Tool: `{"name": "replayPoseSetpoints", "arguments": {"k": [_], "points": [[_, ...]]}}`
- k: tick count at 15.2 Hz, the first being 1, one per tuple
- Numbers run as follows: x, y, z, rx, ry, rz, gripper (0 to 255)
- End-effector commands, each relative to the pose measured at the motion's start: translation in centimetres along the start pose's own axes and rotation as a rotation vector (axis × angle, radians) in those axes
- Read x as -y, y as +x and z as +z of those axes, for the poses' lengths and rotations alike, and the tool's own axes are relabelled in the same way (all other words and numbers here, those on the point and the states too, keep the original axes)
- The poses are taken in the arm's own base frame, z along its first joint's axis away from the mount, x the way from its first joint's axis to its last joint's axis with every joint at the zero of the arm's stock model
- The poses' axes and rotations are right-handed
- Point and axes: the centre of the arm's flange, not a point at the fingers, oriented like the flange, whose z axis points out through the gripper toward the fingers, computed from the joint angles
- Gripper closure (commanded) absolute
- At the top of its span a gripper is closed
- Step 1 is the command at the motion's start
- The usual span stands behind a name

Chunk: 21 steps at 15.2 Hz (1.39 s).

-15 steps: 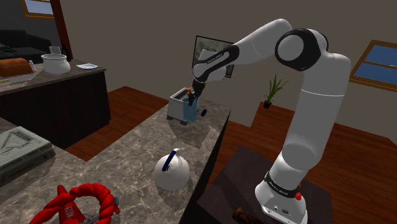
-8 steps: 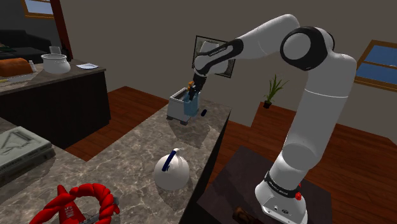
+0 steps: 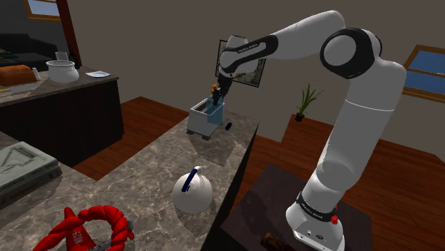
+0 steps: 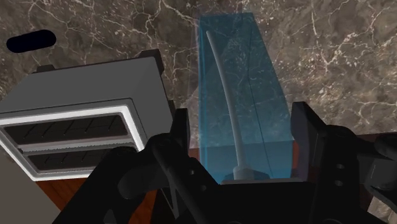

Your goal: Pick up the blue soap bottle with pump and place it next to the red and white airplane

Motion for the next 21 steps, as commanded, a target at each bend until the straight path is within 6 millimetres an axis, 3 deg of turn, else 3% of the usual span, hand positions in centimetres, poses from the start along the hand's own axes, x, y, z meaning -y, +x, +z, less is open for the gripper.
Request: {"name": "replayPoseSetpoints", "arguments": {"k": [1, 6, 21], "points": [[0.0, 0.2, -1.1, 0.000, 0.000, 0.000, 255], [-0.1, 0.7, -3.5, 0.000, 0.000, 0.000, 255], [19.0, -4.4, -5.2, 0.000, 0.000, 0.000, 255]]}}
